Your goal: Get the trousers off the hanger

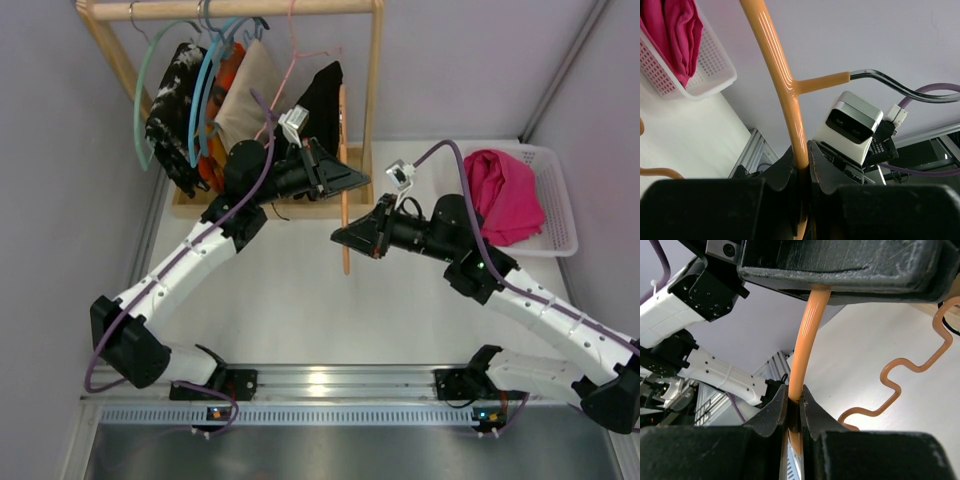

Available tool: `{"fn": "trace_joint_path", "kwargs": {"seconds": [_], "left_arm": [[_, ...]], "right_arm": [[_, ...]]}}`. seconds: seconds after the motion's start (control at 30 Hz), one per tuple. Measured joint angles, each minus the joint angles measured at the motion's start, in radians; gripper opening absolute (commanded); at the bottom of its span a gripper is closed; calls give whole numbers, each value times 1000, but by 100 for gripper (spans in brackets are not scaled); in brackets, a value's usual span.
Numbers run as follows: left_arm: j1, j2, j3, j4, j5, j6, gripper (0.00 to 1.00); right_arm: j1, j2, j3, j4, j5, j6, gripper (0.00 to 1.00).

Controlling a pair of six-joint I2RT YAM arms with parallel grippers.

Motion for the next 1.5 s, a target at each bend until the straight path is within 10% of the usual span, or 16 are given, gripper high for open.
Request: {"fn": "trace_joint_path", "kwargs": {"seconds": [0.37, 0.73, 1.5], "left_arm": [[16, -48, -13, 18, 1, 26, 60], [72, -165, -90, -32, 34, 167, 98], [211, -396, -148, -321, 84, 493, 98]], "right_arm": [[-16, -1, 44, -36, -53, 45, 0], [-64, -3, 53, -22, -97, 144, 0], [-269, 334, 439, 250, -226, 439, 0]]}}
